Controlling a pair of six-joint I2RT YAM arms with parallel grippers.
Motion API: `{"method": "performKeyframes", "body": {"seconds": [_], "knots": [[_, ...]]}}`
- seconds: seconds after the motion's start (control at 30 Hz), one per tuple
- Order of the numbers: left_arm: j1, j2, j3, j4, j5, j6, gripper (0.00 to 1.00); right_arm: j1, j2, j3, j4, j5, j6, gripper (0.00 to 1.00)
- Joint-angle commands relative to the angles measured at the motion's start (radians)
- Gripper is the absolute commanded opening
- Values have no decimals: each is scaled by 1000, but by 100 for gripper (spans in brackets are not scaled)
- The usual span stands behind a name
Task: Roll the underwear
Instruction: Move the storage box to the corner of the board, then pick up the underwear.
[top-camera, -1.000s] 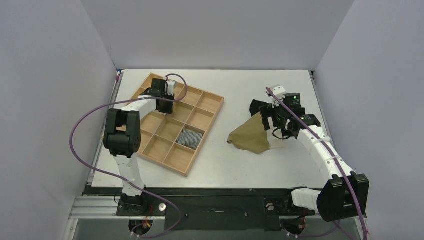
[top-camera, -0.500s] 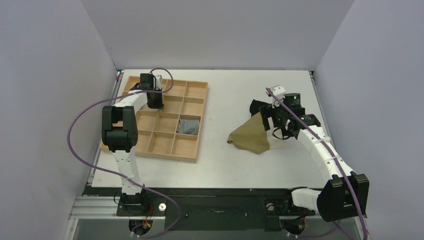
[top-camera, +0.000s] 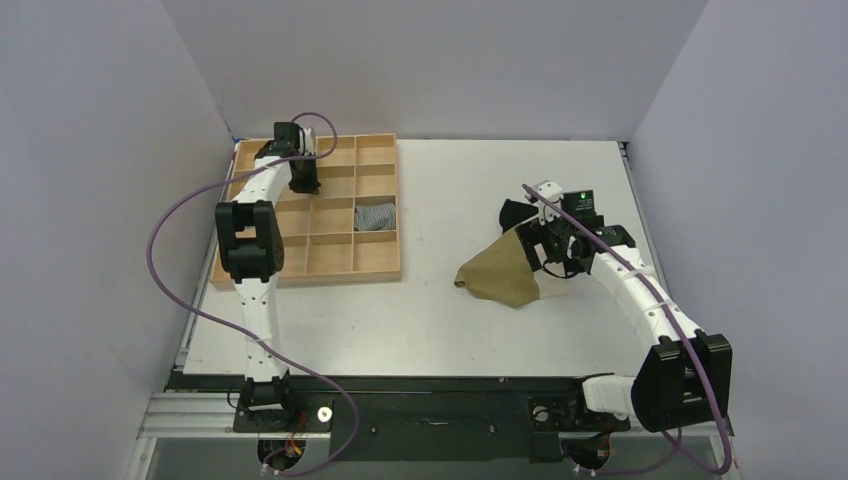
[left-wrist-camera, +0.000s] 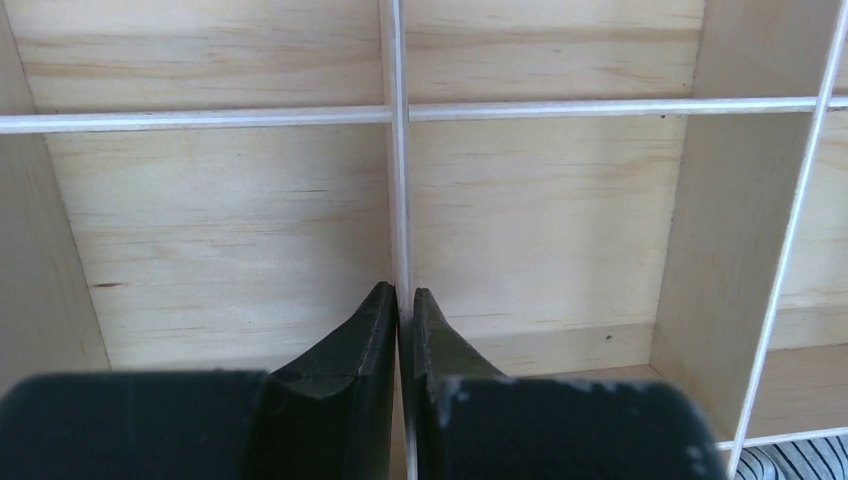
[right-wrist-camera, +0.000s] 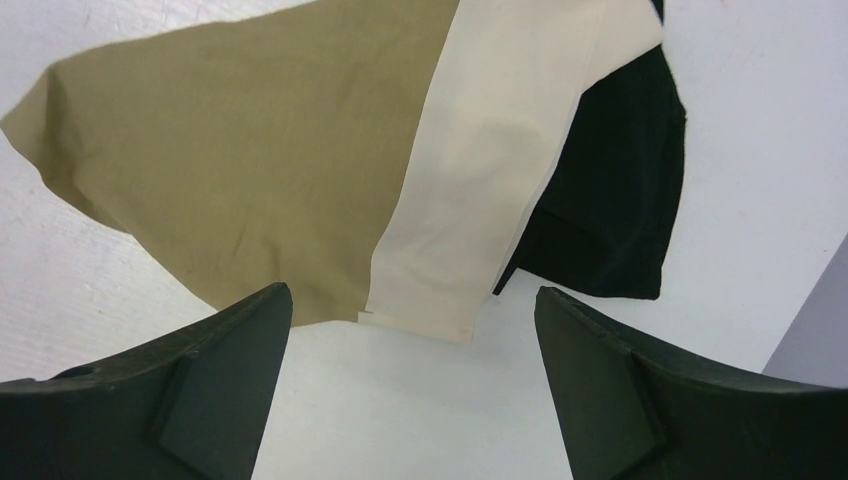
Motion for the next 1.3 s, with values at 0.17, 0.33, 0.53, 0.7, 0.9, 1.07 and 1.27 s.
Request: {"method": "performKeyframes", "body": {"seconds": [0.17,0.33,0.53,0.7,0.9,1.07,1.27], "knots": [[24,79,174,-131,37,96,0,4,74,-2,-47,108,-87,84],[25,62,159,-145,10,162,2,-72,134,19,-72,65,-82,82],[22,49,169,-164,-4,201,25,-110,232,62,-74,39,-82,81],[6,15,159,-170,45,198,61,-113,369,152,-68,24,-76,81],[0,-64,97,-155,98,183,77,-157,570,296,-89,30,-58,74],[0,-190,-42,-101,139,175,80,-256,677,436,-133,46,-13,55],[0,-327,-185,-48,164,175,81,-354,757,570,-138,88,63,39]]}}
